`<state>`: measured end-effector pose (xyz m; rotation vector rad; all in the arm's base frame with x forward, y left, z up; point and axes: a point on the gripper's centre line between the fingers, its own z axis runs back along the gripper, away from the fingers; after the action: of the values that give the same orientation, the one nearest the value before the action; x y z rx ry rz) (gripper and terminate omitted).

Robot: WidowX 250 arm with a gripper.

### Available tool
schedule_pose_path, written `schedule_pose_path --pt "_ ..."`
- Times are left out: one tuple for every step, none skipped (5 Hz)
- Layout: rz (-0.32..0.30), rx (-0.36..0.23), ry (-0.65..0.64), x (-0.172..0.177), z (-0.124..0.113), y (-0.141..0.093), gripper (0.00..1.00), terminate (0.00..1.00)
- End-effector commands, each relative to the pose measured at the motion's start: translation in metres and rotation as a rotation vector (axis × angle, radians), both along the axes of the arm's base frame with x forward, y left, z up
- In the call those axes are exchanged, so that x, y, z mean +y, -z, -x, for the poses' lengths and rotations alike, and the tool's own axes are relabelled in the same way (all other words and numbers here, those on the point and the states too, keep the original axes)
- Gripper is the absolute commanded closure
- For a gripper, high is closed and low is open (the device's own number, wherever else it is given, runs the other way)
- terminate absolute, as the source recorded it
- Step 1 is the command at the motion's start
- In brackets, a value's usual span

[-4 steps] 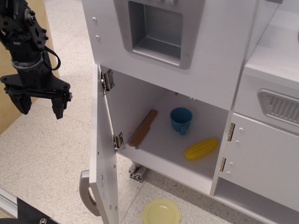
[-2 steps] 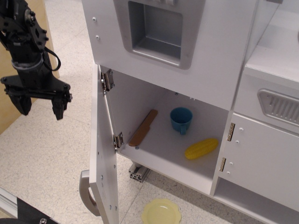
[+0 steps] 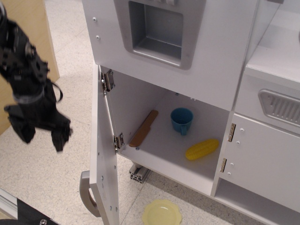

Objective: Close low fridge

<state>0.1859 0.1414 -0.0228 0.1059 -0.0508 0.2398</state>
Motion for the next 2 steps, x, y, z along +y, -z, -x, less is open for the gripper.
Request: schedule_pose_path --pt "-0.021 -0.064 0.102 -0.046 0.0 0.004 0.0 0.0" --pt "-0.023 -0.095 0.095 -0.066 -0.014 0.011 0.0 0.0"
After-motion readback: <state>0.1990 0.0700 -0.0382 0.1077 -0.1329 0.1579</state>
